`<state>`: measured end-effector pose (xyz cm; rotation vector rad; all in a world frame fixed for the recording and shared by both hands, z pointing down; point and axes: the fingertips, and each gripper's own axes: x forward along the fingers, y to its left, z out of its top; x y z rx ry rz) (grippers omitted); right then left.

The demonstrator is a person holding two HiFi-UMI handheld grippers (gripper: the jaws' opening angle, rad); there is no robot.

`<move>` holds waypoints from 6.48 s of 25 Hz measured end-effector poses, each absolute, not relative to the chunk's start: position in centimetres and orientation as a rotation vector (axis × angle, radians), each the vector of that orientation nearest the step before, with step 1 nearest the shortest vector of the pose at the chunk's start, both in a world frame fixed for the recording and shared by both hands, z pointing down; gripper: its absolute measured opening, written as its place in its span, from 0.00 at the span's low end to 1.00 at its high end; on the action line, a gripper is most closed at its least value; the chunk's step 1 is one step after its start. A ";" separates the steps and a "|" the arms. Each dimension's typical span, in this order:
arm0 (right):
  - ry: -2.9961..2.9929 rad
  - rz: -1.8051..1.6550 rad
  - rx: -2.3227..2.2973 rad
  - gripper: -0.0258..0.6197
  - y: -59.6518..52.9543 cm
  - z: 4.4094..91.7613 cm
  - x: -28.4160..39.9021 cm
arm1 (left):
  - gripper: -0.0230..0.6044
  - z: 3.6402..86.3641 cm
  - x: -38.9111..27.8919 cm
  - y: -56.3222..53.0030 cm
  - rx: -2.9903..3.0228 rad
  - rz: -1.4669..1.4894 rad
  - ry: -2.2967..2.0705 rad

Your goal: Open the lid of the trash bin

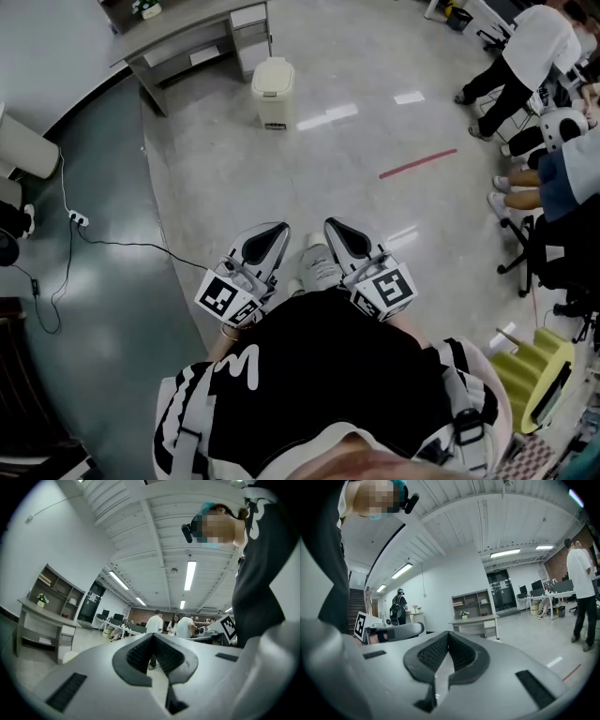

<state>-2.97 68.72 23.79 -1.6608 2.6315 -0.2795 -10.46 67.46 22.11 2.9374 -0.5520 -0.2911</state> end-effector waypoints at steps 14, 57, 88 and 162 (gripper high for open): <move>2.663 -0.303 -1.626 0.06 64.4 24.5 -2.5 | 0.04 22.7 -10.1 63.4 2.918 -0.283 -0.614; 2.724 -0.248 -1.528 0.06 33.8 22.2 8.9 | 0.05 20.7 1.6 33.8 2.925 -0.271 -0.700; 2.761 -0.297 -1.434 0.06 32.9 23.3 8.6 | 0.05 21.2 1.0 33.7 2.875 -0.287 -0.835; 2.659 -0.253 -1.629 0.06 2.5 21.2 8.0 | 0.05 19.1 0.3 2.0 2.936 -0.297 -0.658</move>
